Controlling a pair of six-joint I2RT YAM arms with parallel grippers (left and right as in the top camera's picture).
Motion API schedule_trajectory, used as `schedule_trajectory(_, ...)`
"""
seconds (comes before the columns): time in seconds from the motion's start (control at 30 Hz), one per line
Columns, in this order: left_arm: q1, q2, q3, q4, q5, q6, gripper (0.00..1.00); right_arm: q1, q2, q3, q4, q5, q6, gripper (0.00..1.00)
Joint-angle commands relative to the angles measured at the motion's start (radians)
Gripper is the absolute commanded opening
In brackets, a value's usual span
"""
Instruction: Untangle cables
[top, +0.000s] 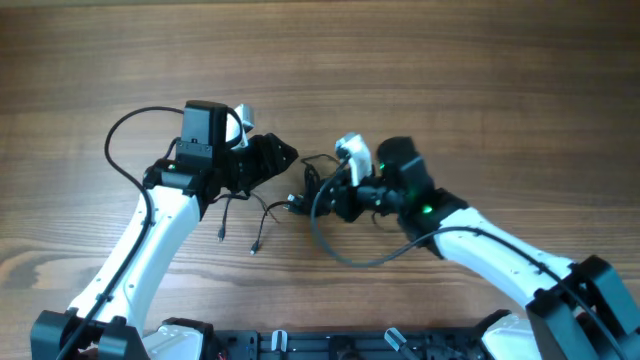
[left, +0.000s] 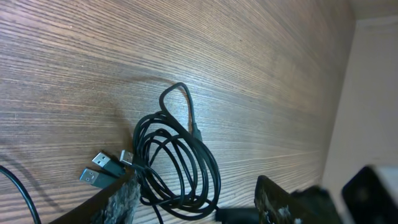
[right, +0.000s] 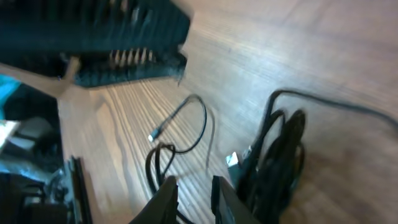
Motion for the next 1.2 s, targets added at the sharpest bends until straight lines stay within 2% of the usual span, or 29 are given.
schedule_trajectory(0.0, -0.008, 0.000, -0.002, 0.005, -0.030, -0.006, 0.63, 0.051, 0.057, 0.009, -0.003, 0.269, 0.105, 0.35)
schedule_trajectory(0.07, -0.008, 0.000, -0.002, 0.005, -0.030, -0.006, 0.64, 0.057, 0.092, 0.010, 0.013, 0.309, 0.151, 0.37)
schedule_trajectory(0.2, -0.008, 0.000, -0.002, 0.005, -0.030, -0.006, 0.64, 0.057, 0.137, 0.010, 0.039, 0.327, 0.200, 0.32)
schedule_trajectory(0.23, -0.008, 0.000, -0.002, 0.004, -0.029, -0.006, 0.64, 0.056, 0.144, 0.010, 0.027, 0.383, 0.255, 0.32)
schedule_trajectory(0.27, -0.008, 0.000, -0.002, 0.004, -0.029, -0.006, 0.64, 0.050, 0.151, 0.010, -0.007, 0.482, 0.388, 0.33)
schedule_trajectory(0.33, -0.008, 0.000, -0.002, 0.003, -0.030, -0.006, 0.67, 0.026, 0.154, 0.010, -0.065, 0.543, 0.547, 0.41)
schedule_trajectory(0.4, -0.008, 0.000, -0.002, 0.003, -0.029, -0.006, 0.68, 0.003, 0.154, 0.010, -0.077, 0.538, 0.564, 0.45)
schedule_trajectory(0.57, -0.008, 0.000, -0.002, 0.004, -0.030, -0.006, 0.72, -0.036, 0.154, 0.010, -0.034, 0.456, 0.460, 0.41)
schedule_trajectory(0.67, -0.008, 0.000, -0.002, 0.004, -0.032, -0.002, 0.72, -0.035, 0.154, 0.010, -0.034, 0.375, 0.460, 0.47)
schedule_trajectory(0.87, -0.008, 0.006, -0.003, 0.003, -0.059, 0.002, 0.72, -0.032, 0.172, 0.009, -0.027, 0.304, 0.513, 0.49)
schedule_trajectory(0.97, -0.008, 0.016, -0.003, -0.002, -0.119, 0.002, 0.72, -0.017, 0.207, 0.009, -0.027, 0.228, 0.513, 0.48)
schedule_trajectory(1.0, -0.008, 0.019, -0.003, -0.005, -0.139, 0.002, 0.72, -0.010, 0.212, 0.009, -0.027, 0.213, 0.513, 0.51)
schedule_trajectory(1.17, -0.008, 0.021, -0.003, 0.007, -0.154, 0.002, 0.75, 0.053, 0.229, 0.009, -0.024, 0.257, 0.618, 0.51)
